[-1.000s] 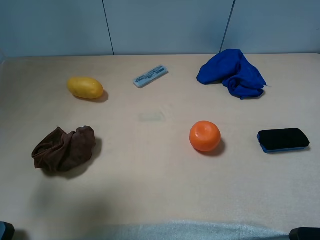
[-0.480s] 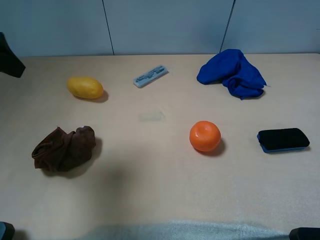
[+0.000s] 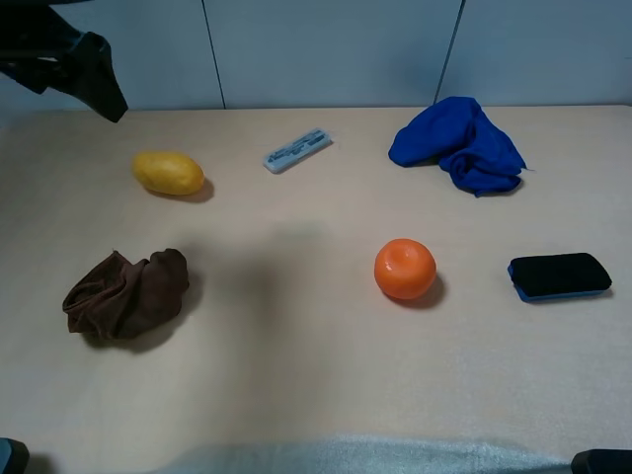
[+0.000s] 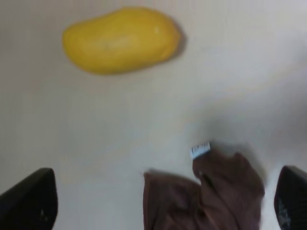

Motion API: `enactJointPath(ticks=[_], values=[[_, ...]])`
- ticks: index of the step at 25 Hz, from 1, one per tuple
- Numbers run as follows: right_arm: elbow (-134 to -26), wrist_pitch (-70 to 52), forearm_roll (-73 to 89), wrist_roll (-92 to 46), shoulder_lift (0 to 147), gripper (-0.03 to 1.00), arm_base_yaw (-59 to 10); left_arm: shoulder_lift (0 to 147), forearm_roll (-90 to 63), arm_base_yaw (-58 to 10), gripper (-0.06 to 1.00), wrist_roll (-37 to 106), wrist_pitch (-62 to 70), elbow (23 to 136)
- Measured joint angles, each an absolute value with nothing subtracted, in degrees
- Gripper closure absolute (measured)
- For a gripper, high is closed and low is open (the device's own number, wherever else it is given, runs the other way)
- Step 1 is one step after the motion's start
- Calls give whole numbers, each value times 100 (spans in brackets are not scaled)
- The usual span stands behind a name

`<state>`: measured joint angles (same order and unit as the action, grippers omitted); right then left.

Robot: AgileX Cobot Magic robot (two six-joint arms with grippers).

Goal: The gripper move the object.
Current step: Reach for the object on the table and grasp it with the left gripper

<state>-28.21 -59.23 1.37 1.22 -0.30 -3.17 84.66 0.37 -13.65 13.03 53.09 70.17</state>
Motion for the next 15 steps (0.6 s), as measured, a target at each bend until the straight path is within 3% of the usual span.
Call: enactJointPath(ticks=[15], values=[[-2821, -5923, 137, 122, -30, 27, -317, 10621, 31, -2020, 4, 1805, 5144, 8605]])
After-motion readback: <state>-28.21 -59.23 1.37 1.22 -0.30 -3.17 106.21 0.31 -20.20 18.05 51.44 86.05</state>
